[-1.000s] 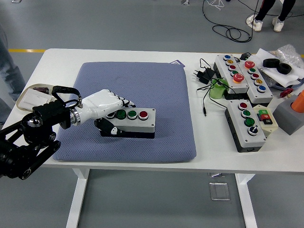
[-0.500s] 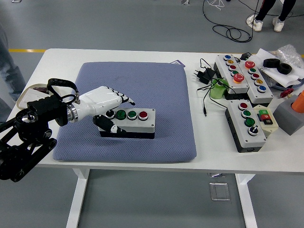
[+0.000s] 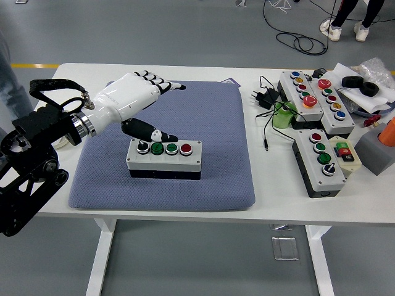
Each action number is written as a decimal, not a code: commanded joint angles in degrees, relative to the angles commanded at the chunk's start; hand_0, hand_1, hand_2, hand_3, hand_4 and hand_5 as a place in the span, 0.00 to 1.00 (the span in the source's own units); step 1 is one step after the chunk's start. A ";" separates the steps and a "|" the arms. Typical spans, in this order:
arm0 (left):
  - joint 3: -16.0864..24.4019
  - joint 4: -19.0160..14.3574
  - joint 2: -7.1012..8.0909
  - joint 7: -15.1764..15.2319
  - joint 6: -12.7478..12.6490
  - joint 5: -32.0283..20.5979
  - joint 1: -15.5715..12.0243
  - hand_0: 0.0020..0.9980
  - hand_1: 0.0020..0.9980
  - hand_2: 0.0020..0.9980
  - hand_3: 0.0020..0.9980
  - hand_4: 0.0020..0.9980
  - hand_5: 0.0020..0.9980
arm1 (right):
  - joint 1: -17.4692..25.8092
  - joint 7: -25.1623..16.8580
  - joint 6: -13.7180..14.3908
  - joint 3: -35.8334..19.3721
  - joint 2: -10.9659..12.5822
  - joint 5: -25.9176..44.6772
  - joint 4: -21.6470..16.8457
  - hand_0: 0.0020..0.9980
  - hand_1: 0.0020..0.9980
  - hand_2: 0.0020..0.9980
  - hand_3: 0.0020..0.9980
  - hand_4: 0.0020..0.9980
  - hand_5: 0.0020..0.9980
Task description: Pick up the button,place it on the desk,press the button,press the button
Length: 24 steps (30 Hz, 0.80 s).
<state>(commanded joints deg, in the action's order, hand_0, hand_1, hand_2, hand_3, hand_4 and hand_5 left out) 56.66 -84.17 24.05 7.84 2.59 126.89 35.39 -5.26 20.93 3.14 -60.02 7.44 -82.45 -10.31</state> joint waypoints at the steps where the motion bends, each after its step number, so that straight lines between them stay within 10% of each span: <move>1: -0.10 -0.35 0.09 -0.28 0.16 -0.06 0.02 0.08 0.12 0.15 0.83 0.64 0.50 | 0.01 0.00 -0.01 0.01 0.00 -0.01 0.00 0.64 0.45 0.61 0.56 0.30 0.24; 5: -0.78 -1.49 0.34 -1.90 2.41 3.11 -0.07 0.08 0.12 0.15 0.83 0.64 0.50 | 0.17 0.03 -0.02 -0.03 0.01 -0.10 0.00 0.64 0.45 0.61 0.56 0.30 0.24; 6: -0.91 -1.66 0.41 -2.04 2.87 3.11 -0.13 0.01 0.01 0.06 0.83 0.31 0.00 | 0.19 0.03 -0.03 -0.04 0.01 -0.13 0.00 0.64 0.45 0.61 0.56 0.30 0.24; 15: -3.12 -3.69 1.48 -3.49 14.26 3.11 -0.84 0.00 0.00 0.04 0.84 0.25 0.00 | 0.64 0.11 -0.10 -0.27 0.01 -0.52 0.00 0.64 0.46 0.61 0.56 0.30 0.24; 24: -3.94 -3.55 1.57 -2.71 18.02 3.11 -0.75 0.01 0.00 0.03 0.83 0.20 0.00 | 0.58 -0.05 -0.11 -0.06 0.03 -0.24 0.00 0.64 0.46 0.61 0.56 0.30 0.24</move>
<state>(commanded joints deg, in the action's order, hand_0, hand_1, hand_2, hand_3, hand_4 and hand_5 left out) 52.72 -87.72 25.63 5.13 20.61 130.00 34.64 -4.68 20.88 3.03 -60.08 7.47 -82.68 -10.31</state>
